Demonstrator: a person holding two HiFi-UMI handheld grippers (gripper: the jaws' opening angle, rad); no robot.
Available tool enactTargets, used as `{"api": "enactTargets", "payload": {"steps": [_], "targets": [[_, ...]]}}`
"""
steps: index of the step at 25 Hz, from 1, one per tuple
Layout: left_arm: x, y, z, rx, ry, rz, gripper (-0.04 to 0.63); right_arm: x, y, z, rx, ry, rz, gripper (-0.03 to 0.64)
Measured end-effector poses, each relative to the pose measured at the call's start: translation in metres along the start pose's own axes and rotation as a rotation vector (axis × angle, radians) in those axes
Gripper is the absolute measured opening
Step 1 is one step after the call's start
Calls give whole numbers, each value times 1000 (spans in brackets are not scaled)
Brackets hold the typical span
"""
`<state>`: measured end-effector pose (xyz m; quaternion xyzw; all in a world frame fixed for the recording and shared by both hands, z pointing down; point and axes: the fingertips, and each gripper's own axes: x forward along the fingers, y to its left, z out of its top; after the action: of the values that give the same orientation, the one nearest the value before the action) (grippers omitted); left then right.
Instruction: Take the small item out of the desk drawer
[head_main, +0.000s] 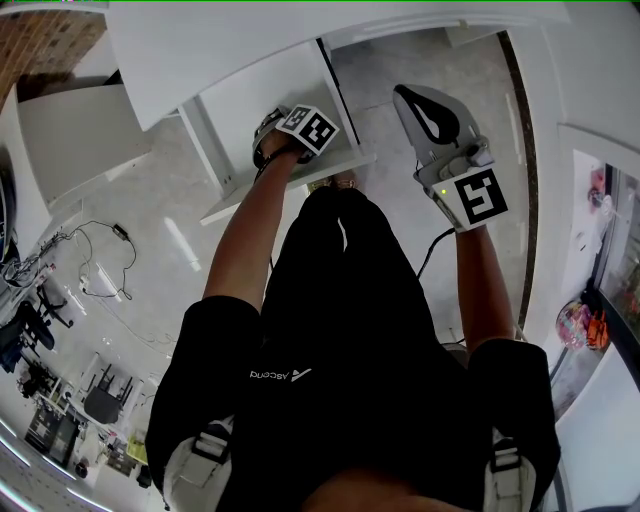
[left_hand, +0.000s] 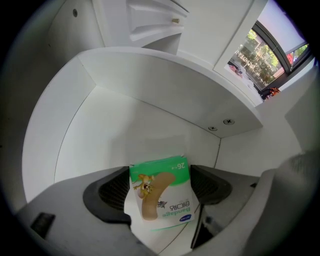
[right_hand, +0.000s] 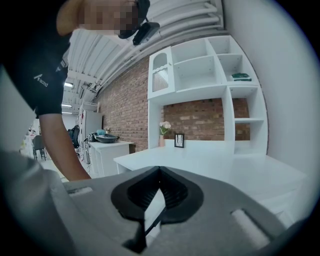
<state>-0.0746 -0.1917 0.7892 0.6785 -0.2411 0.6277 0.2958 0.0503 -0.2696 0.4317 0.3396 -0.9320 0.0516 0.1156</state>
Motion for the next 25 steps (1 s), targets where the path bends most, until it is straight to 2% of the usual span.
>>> {"api": "enactTargets", "payload": {"steps": [4, 11, 17, 21, 25], "targets": [[-4, 0, 1, -7, -14, -6, 351, -4, -2, 0, 1, -3, -6, 3], [-14, -3, 5, -29, -71, -60, 348, -2, -1, 0, 4, -10, -8, 3], [-48, 2, 24, -43, -203, -68, 348, 2, 4, 6, 8, -31, -3, 3], [-83, 8, 34, -47, -312, -42, 348, 4, 10, 19, -10, -116, 19, 3], [-114, 11, 34, -56, -422, -28, 348, 8, 23, 23, -1, -76, 28, 3]]}}
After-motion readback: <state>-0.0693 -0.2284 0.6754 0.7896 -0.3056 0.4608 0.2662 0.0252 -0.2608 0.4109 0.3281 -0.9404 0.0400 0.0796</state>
